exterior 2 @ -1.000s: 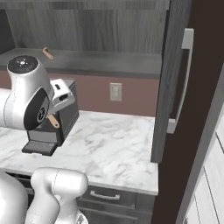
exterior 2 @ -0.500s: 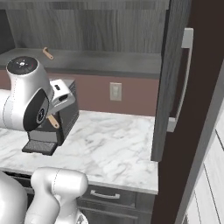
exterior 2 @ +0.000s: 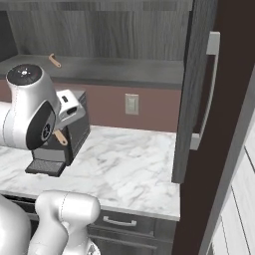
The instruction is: Organize the utensils by type. Pick up the wooden spoons from the counter and place them in the open cabinet. Then pick up the metallic utensils from the counter and place them in the open drawer.
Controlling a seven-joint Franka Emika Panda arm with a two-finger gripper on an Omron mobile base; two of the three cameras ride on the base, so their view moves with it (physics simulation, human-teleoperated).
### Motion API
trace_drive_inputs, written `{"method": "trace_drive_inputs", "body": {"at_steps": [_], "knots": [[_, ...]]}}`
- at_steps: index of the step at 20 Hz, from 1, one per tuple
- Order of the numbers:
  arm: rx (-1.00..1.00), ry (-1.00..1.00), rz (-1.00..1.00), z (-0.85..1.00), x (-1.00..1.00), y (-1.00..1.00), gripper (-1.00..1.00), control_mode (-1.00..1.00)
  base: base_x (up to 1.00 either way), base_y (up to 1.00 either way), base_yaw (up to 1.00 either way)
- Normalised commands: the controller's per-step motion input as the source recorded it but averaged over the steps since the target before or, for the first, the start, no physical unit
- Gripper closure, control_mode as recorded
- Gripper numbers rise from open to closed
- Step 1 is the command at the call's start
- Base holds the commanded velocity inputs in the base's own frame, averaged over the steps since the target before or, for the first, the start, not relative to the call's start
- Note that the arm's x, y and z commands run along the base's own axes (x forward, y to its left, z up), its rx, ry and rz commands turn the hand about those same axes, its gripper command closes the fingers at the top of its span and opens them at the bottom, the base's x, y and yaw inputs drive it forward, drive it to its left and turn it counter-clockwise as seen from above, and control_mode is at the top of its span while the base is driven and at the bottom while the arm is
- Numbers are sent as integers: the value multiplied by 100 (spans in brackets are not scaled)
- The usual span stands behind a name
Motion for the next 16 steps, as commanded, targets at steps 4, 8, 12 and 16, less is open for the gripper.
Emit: {"method": "trace_drive_inputs", "body": {"at_steps": [4, 8, 12, 16], "knots": [[0, -1, 8, 22, 0, 0, 100, -100, 0, 0, 0], [-7, -5, 5, 39, 0, 0, 100, -100, 0, 0, 0], [-14, -17, 3, 43, 0, 12, 100, -100, 0, 0, 0], [-15, -21, 0, 35, 0, 21, 100, -100, 0, 0, 0]]}}
